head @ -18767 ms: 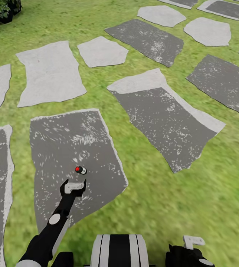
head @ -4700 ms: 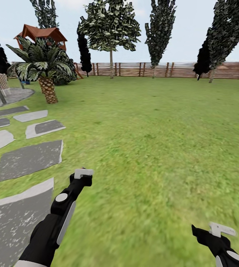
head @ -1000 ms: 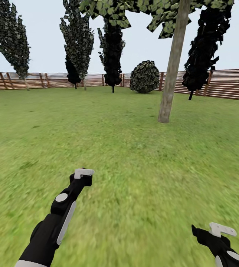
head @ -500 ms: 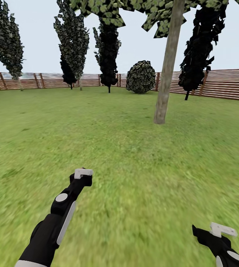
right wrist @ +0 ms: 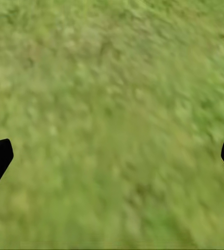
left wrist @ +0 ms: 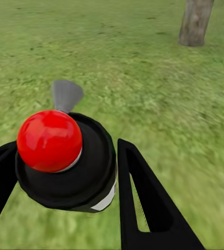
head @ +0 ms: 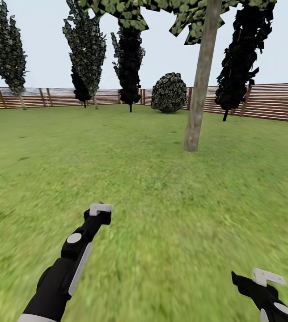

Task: In the garden, pick up the pesticide atomizer on the floor and spray pesticide onto both trees until each tree trunk is fully covered.

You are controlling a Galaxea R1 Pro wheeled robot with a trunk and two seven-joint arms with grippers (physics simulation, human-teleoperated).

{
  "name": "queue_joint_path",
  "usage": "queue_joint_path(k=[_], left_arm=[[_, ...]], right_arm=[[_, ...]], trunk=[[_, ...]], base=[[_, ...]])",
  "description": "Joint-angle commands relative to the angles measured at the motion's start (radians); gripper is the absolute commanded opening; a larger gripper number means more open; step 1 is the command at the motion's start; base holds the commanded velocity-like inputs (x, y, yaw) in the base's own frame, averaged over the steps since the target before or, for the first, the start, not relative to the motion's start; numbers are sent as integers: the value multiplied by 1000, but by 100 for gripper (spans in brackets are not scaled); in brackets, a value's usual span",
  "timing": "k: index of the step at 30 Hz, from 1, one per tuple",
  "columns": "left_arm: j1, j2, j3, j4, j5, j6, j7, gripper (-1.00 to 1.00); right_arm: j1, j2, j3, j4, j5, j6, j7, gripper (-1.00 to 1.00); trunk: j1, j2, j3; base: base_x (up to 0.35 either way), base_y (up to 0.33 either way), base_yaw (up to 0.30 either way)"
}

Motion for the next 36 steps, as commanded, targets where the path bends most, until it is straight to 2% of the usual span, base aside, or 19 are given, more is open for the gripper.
queue_joint_path(k=[1, 26, 36], left_arm=[[0, 0, 0, 0, 0, 0, 0, -100], [0, 0, 0, 0, -1, 0, 0, -100], [0, 1, 2, 0, -2, 0, 0, -100]], right_arm=[[0, 0, 0, 0, 0, 0, 0, 100], [0, -3, -2, -1, 3, 0, 0, 100], [0, -1, -1, -1, 7, 0, 3, 100]], trunk=[[0, 0, 0], [0, 0, 0], [0, 0, 0]], base=[[301, -156, 0], [303, -150, 0], [326, -35, 0]])
